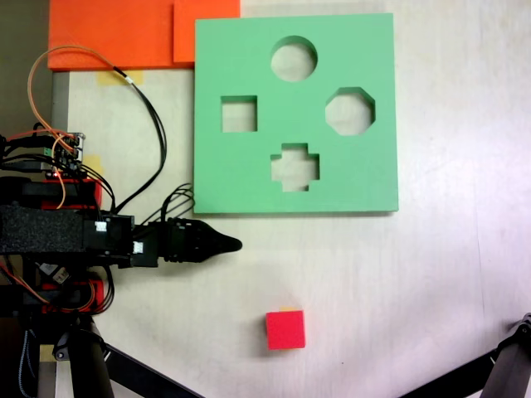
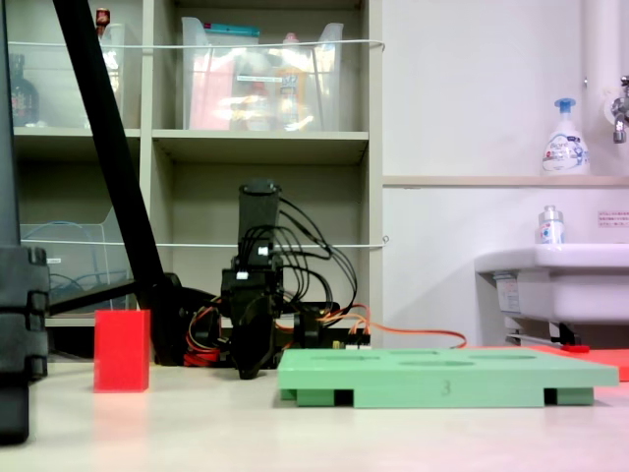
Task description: Put the square block into the corresponding hole
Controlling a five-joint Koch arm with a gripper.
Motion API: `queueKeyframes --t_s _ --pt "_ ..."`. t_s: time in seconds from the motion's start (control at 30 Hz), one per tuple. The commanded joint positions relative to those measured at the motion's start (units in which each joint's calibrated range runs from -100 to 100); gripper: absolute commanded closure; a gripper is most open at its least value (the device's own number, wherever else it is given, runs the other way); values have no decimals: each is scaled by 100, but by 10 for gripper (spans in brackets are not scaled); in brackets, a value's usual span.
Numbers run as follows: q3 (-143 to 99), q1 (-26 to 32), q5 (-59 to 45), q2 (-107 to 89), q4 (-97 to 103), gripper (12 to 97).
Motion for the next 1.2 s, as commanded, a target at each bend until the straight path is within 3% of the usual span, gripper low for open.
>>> queueKeyframes --t_s 0.0,1.03,1.17 --pt "-88 5 -34 -41 -570 592" --pt "-88 -10 5 -41 -570 597" --pt "-88 -371 1074 -41 -560 589"
